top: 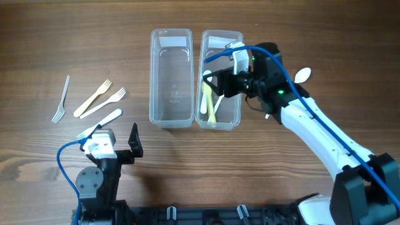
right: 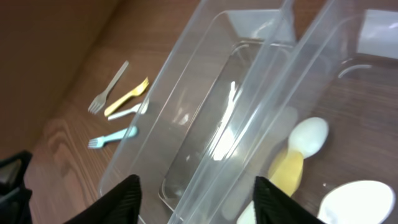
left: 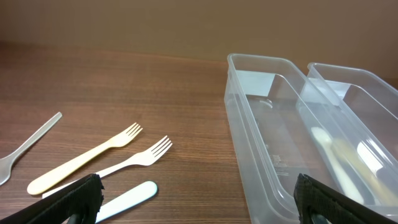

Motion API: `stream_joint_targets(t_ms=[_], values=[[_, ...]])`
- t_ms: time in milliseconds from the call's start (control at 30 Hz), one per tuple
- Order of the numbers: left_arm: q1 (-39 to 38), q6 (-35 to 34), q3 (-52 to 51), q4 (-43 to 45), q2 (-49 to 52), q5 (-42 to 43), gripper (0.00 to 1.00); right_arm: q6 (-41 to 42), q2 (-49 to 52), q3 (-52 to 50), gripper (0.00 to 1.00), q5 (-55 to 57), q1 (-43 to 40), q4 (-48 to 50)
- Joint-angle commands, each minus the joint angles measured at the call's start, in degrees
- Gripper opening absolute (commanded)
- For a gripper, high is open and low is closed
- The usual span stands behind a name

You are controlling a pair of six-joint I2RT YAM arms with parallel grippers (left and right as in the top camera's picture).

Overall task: Pack container
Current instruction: 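Drop the yellow spoon into the right container, then move the right gripper to the last white spoon and grasp it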

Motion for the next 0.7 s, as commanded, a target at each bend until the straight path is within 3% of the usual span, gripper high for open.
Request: stream_joint_targets(t_ms=[0,167,267,367,400,533,667], values=[[-0.3,0.1,-0.4,0.2,-0.5,0.5,1.0,4.1,-5.4,0.0,0.51,1.6,-4.0,-1.3],[-0.3,0.1,-0.4,0.2,-0.5,0.5,1.0,13.0,-11.6,0.0,0.49,17.9,-9.8,-15.0],[-0.3,0.1,-0.4,0.2,-0.5,0.5,1.0,13.3,-12.7,0.0,0.59,28.1,-11.3,-22.5],[-0.3,0.1,-0.4,0.2,-0.5,0.5,1.0,12.7,-12.0,-0.2,0.93,30.8,-11.3,-24.0],[-0.3,0.1,-0.4,0.2,-0.5,0.5,1.0,13.6,-11.6,-0.2,1.0,30.5,-11.3,-23.4],[-0.3,0.1,-0.4,0.2,-0.5,0.5,1.0,15.3,-9.6,-0.2,0.99,31.6,-11.3,-24.1],[-0.3,0.1,-0.4,0.2,-0.5,0.5,1.0,28.0,-5.0,-0.2,0.95,38.7,-11.3,-28.5]])
